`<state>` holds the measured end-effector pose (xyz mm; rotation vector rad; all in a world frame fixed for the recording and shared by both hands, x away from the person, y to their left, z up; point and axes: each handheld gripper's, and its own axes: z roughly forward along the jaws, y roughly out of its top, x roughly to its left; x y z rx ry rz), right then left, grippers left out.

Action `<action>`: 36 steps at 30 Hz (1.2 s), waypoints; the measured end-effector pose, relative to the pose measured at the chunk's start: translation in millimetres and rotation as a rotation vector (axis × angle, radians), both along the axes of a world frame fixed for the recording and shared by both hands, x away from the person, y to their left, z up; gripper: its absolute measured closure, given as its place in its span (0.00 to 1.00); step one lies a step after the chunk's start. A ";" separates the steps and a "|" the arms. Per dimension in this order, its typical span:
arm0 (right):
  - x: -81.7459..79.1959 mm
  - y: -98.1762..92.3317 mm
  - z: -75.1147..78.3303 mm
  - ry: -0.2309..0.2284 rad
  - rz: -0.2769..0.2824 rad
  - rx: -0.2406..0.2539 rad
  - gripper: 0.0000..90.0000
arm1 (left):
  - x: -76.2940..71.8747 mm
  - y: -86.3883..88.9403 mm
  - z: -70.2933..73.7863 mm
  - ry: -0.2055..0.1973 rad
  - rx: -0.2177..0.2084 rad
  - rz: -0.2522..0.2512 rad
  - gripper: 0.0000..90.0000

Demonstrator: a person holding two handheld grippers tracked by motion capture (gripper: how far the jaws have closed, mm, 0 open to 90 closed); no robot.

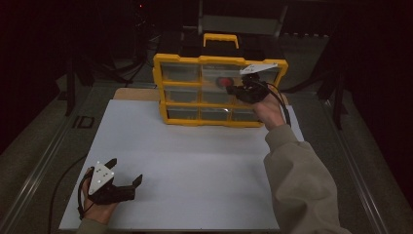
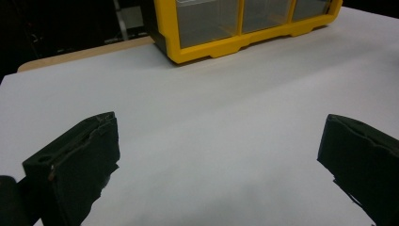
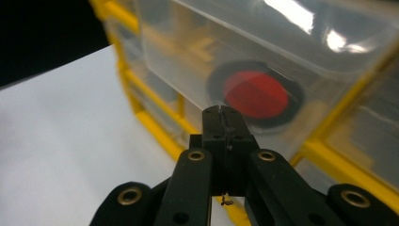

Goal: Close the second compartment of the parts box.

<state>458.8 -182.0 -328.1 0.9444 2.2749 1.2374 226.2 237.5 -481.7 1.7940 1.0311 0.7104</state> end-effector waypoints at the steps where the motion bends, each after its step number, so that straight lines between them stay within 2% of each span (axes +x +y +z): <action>1: 2.2 -1.1 -0.8 0.002 -0.014 0.011 1.00 | 0.1 0.1 0.0 0.001 0.000 0.000 0.00; 3: 7.5 -2.8 -3.1 0.004 -0.060 0.029 1.00 | 0.4 0.2 -0.1 0.001 0.000 0.001 0.00; 11: 17.6 -5.5 -9.4 0.002 -0.144 0.081 1.00 | -0.1 0.6 -0.1 0.001 0.000 0.002 0.00; 13: 19.1 -6.6 -10.6 0.012 -0.145 0.104 1.00 | 0.0 0.6 -0.1 0.001 -0.001 0.001 0.00; 22: 17.2 -7.3 -11.6 0.002 -0.147 0.085 1.00 | 0.3 0.2 0.1 0.001 0.001 -0.001 0.00; 28: 12.2 -12.9 -14.6 -0.007 -0.141 0.059 0.85 | 0.4 0.1 0.1 0.002 0.001 -0.001 0.00; 35: 2.8 -11.4 -12.3 -0.017 -0.110 -0.010 0.54 | 0.7 -0.9 0.4 0.002 0.007 -0.003 0.00; 36: 2.8 -11.4 -12.3 -0.017 -0.110 -0.010 0.54 | 0.7 -0.9 0.5 0.001 0.007 -0.003 0.00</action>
